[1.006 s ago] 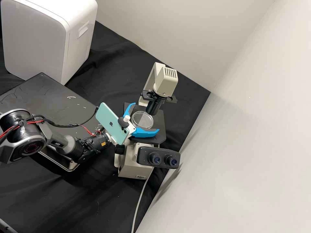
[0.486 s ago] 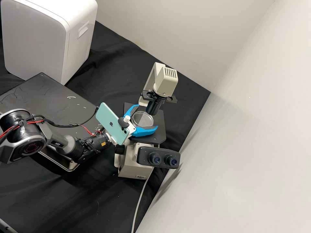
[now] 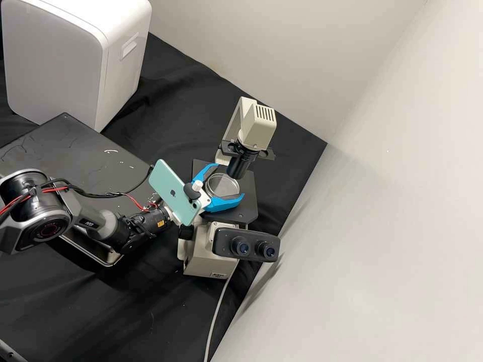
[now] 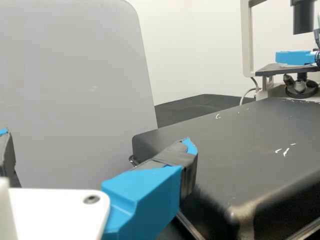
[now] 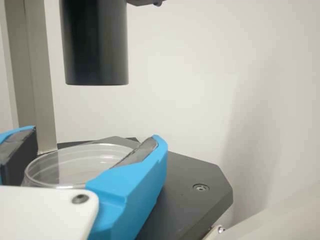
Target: Place the petri dish on the bench
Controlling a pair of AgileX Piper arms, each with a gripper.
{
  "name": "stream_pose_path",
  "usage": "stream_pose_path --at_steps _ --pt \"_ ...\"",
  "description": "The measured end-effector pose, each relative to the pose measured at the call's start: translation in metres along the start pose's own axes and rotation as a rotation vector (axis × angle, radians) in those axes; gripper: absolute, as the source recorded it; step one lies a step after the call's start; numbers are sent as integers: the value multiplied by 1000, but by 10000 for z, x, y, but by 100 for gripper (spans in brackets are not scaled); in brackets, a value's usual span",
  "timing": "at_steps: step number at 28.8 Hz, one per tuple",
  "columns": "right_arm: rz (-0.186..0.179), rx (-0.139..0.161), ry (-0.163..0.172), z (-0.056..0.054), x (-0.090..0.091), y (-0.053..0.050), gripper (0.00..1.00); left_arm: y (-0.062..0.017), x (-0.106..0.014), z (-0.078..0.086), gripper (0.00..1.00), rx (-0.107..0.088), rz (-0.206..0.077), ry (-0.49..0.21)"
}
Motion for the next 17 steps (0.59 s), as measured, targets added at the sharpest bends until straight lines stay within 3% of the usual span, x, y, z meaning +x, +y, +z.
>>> stream_pose_path --at_steps 17 --pt "1 10 2 -1 0 1 0 1 1 -14 100 0 1 8"
